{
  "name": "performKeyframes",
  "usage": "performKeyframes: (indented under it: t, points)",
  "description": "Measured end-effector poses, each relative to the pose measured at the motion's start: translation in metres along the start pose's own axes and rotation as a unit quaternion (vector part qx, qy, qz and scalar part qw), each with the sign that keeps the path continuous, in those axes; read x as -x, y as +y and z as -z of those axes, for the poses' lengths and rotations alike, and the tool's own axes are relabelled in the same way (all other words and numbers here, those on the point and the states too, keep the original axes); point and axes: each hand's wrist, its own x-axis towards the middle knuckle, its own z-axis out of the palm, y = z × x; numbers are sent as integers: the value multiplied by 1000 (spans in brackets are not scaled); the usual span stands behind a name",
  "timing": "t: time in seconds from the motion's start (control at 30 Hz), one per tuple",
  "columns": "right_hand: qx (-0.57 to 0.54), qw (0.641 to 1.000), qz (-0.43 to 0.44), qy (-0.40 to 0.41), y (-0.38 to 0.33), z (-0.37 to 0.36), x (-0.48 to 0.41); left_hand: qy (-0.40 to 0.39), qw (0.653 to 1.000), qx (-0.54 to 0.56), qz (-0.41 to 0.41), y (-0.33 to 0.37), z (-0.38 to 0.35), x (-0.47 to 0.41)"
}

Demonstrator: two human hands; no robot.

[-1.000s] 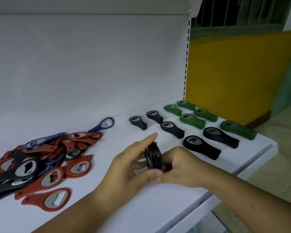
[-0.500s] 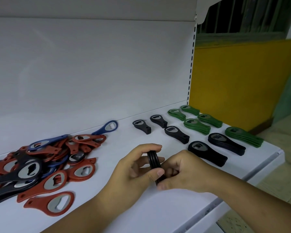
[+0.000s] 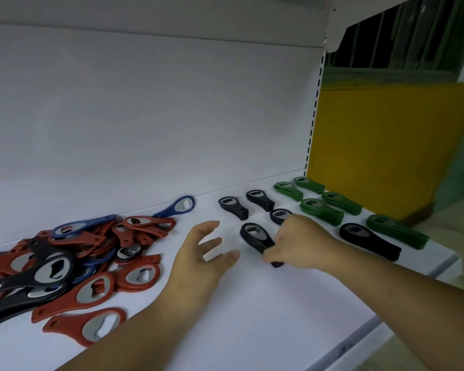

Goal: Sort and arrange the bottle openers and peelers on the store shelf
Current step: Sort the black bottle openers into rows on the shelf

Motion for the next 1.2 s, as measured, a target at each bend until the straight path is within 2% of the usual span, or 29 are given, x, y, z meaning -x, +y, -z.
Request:
performKeyframes:
  t: [0.13,0.27,0.4,0.57,0.67,0.77,0.87,1.07,1.2]
  points:
    - [130,991,-25,3,-18,7,-21,-38,995,-92,10,-6,-1,0]
    - [182,983,-31,-14,-26,7,-33,-71,992,-109,2,-10,1,-2]
    - [164,986,-11,-26,-22,17,-29,-73,990,-120,-9,-10,3,-3]
    - [89,994,28,62,-3,38,-19,-79,976,-193,-56,-1,-3,8]
    - [47,993,96,41,1,29,-6,-110,934,-315,-127,4,-10,18]
    - [-37,980,194,-16,-1,-2,6,-85,871,-435,-211,3,-14,23]
    - [-130,966,222,5,0,-34,18,-61,827,-507,-236,7,-12,36]
    - [-114,963,244,-16,4,-47,18,20,764,-613,-202,13,50,80]
    - [-99,972,211,-19,-2,-47,20,181,748,-633,-87,24,108,108]
